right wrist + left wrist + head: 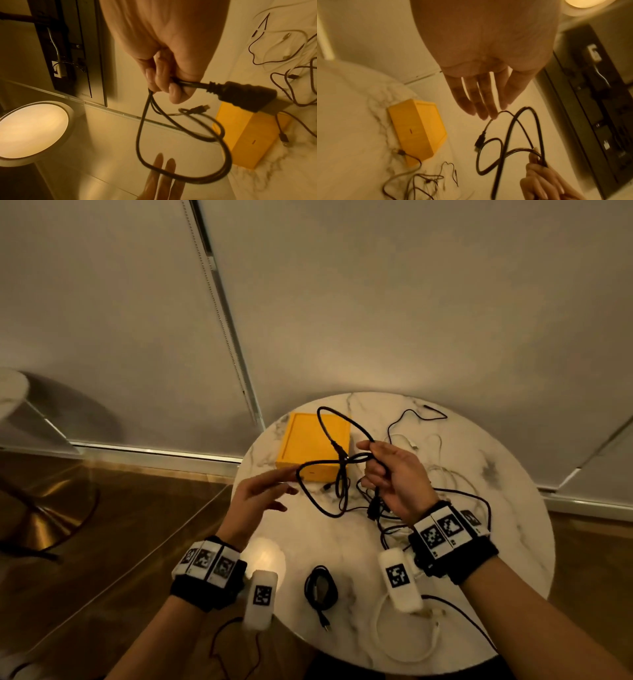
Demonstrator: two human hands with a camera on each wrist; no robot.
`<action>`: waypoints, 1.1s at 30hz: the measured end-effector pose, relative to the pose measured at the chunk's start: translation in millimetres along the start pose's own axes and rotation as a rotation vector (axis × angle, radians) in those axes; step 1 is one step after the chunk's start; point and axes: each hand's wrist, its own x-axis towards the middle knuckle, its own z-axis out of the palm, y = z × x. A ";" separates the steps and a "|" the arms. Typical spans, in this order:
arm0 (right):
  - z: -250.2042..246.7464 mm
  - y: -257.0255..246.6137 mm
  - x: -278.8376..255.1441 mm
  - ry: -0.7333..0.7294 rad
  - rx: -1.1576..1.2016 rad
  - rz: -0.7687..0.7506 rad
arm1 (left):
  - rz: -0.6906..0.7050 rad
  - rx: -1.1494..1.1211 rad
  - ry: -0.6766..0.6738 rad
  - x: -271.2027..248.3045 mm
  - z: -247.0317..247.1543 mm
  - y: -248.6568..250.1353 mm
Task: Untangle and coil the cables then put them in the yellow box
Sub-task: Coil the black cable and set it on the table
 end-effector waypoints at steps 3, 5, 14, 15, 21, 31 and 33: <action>-1.0 1.1 -6.2 -0.057 -0.038 0.043 | -0.007 0.016 0.090 10.3 18.7 -2.4; -2.3 -2.7 -10.7 -0.099 -0.147 0.061 | 0.121 0.132 0.125 16.7 28.9 1.7; -32.0 -44.7 -17.1 -0.245 -0.366 0.078 | 0.266 0.700 -0.266 57.9 34.7 32.2; -36.7 -46.3 -17.0 -0.236 -0.355 0.076 | 0.182 0.628 -0.341 56.4 34.5 30.9; -52.9 -46.9 -26.2 -0.217 -0.782 -0.055 | -0.129 -0.291 -0.443 28.9 50.1 44.0; -41.8 -33.1 -19.5 -0.049 -1.152 -0.369 | -0.163 -0.042 -0.847 -9.1 59.9 76.1; -21.8 -23.7 -19.2 -0.132 -1.257 -0.393 | -0.101 -0.206 -0.870 -11.8 73.5 93.8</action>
